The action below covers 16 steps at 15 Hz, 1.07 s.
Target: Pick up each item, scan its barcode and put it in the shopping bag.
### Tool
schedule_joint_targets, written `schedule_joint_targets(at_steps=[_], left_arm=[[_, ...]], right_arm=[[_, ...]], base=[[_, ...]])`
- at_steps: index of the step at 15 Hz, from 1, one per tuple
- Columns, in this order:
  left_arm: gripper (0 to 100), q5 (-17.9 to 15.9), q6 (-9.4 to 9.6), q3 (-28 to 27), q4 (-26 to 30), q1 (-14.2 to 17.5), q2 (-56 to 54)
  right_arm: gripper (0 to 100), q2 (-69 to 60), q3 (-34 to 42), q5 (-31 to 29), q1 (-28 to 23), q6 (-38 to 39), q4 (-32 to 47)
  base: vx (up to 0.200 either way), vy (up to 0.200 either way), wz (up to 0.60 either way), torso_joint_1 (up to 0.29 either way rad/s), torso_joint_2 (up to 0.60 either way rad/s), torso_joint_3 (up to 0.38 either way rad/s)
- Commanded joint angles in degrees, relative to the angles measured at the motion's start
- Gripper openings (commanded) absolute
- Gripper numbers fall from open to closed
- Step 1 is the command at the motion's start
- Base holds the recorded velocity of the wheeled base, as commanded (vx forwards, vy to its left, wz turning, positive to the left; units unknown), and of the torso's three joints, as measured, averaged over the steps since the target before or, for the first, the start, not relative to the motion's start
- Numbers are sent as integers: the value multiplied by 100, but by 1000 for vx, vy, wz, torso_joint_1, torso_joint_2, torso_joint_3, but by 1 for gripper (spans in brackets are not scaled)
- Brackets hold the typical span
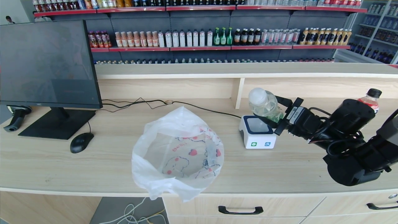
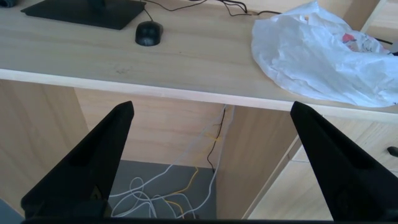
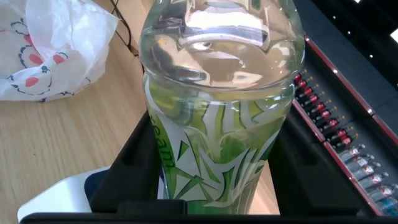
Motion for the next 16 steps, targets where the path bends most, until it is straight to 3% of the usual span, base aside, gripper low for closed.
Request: schedule_joint_targets(at_steps=[1, 4, 11, 16], left_arm=[[100, 2, -2, 0, -4, 0, 6], [100, 2, -2, 0, 4, 0, 6], [100, 2, -2, 0, 4, 0, 6], [100, 2, -2, 0, 13, 0, 6]], right_arm=[[0, -172, 70, -54, 32, 35, -25], [0, -506, 263, -397, 128, 334, -25], [0, -1569, 369, -3210, 1157, 1819, -25], [0, -1815, 439, -4493, 1359, 3085, -25]], base=[[0, 0, 0, 0, 0, 0], [0, 0, 0, 0, 0, 0], [0, 0, 0, 0, 0, 0], [0, 0, 0, 0, 0, 0]])
